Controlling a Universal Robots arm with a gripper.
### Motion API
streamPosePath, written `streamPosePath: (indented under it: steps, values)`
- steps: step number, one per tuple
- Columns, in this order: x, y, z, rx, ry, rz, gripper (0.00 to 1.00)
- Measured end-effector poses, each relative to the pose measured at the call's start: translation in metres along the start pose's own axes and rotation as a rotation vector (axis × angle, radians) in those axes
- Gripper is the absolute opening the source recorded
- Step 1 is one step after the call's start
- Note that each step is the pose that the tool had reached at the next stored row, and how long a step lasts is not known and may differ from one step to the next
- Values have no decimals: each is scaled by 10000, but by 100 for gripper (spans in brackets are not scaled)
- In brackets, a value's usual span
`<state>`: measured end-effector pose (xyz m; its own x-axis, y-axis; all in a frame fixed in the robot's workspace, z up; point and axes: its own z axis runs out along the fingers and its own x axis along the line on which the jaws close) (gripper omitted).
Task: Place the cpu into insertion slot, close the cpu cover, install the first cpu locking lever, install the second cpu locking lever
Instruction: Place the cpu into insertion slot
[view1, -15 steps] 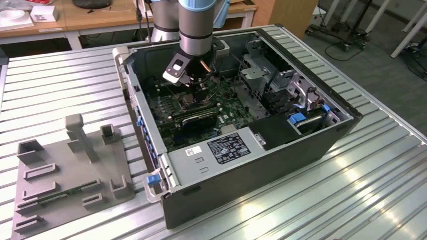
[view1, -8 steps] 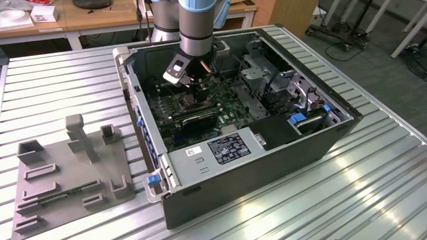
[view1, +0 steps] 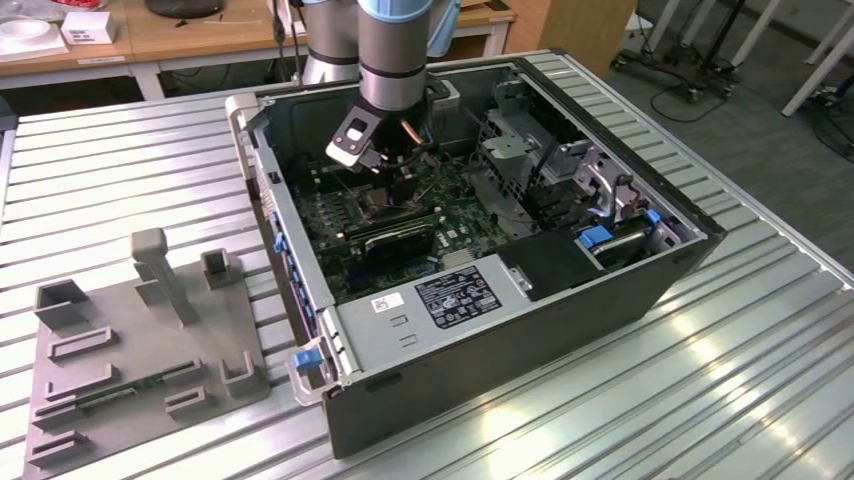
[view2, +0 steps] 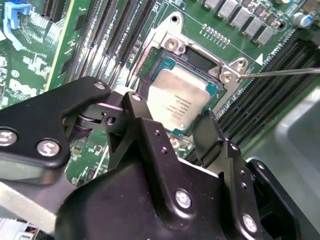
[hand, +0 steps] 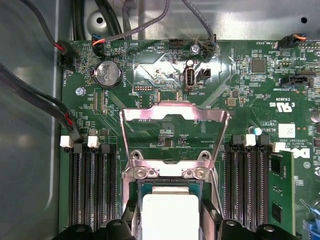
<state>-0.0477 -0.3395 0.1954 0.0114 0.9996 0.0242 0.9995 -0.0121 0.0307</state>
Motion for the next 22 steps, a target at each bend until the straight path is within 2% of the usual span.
streamPosePath:
  steps: [4,10,12,22]
  values:
    - [3,3,-114,-1,1,0,61]
    - [8,11,-336,-1,1,0,61]
    - [9,12,-391,1,-1,-1,61]
    - [10,13,-408,0,1,0,61]
